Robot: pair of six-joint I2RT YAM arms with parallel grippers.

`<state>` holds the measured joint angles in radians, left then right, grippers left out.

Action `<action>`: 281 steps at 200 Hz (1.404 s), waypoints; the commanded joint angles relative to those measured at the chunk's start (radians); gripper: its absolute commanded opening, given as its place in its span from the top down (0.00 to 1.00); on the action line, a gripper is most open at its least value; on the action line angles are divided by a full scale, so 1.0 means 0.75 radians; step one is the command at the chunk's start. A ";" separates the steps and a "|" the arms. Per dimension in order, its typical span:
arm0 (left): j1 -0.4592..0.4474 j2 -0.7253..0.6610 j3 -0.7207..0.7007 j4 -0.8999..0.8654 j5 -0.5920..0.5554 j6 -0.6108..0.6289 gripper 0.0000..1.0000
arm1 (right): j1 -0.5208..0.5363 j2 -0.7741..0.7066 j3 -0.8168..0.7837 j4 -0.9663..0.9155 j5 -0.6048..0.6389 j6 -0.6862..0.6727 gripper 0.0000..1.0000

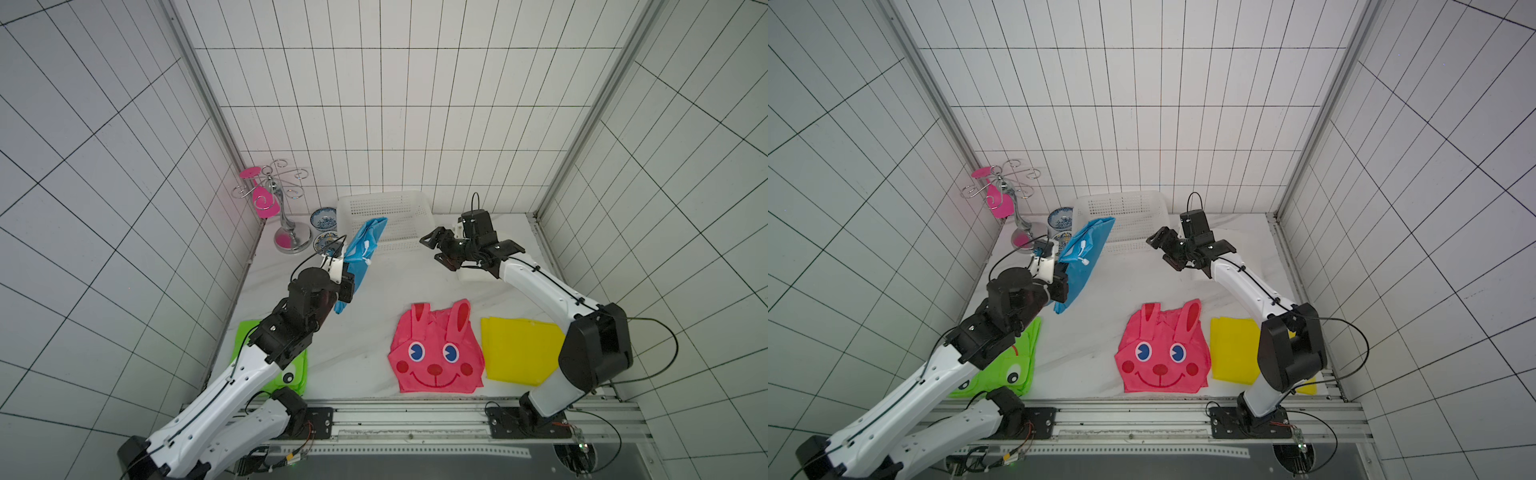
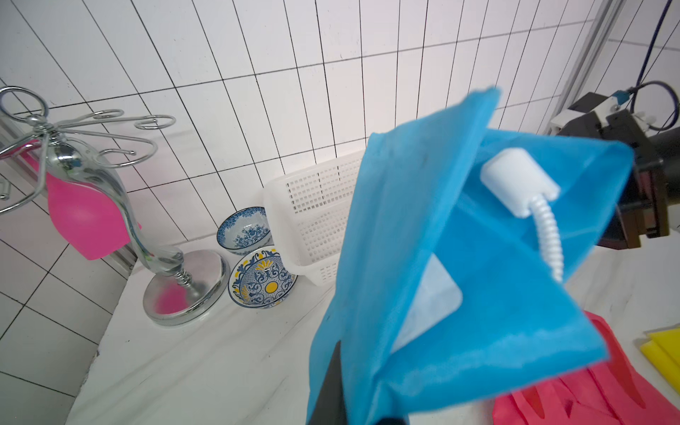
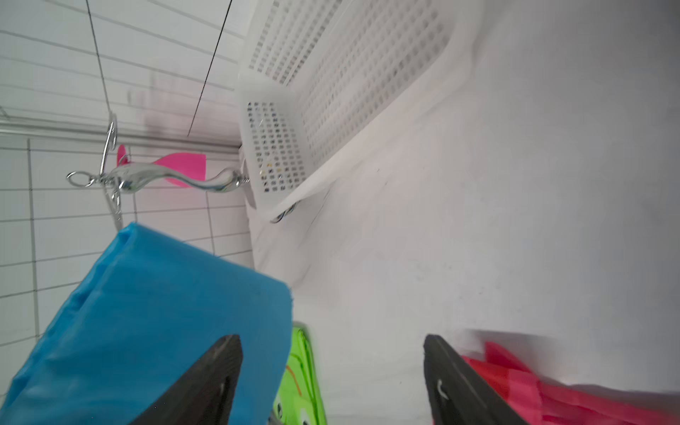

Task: Put the folded raincoat in the basket
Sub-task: Pick up the raincoat from the center of the board, then move the basket to the center of the board.

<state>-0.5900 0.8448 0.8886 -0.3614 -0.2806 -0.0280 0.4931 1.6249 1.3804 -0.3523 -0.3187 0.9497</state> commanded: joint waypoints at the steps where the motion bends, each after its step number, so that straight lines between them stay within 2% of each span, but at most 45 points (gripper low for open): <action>1: 0.053 -0.028 0.089 -0.115 0.137 -0.049 1.00 | -0.068 0.052 0.080 -0.249 0.433 -0.183 0.17; 25: 0.098 -0.025 0.181 -0.215 0.157 -0.035 1.00 | -0.084 0.187 0.201 -0.244 0.633 -0.283 0.17; 44: 0.143 -0.018 0.235 -0.254 0.162 -0.021 1.00 | -0.089 0.337 0.367 -0.310 0.683 -0.322 0.16; 75: 0.246 0.016 0.247 -0.234 0.166 0.020 1.00 | -0.086 0.543 0.544 -0.285 0.615 -0.334 0.16; 104: 0.356 0.061 0.251 -0.207 0.268 -0.009 1.00 | -0.089 0.737 0.747 -0.271 0.604 -0.362 0.19; 142: 0.383 0.081 0.255 -0.188 0.292 -0.007 1.00 | -0.090 0.932 1.005 -0.347 0.568 -0.375 0.23; 206: 0.386 0.090 0.232 -0.156 0.316 -0.006 1.00 | -0.087 0.978 0.955 -0.362 0.492 -0.362 0.36; 281: 0.386 0.072 0.235 -0.150 0.348 -0.005 1.00 | -0.080 0.910 0.923 -0.356 0.376 -0.349 0.36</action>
<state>-0.3054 0.9161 1.0523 -0.5346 -0.0463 -0.0338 0.4252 2.3222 2.1056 -0.5587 0.0250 0.6907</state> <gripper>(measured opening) 0.065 0.643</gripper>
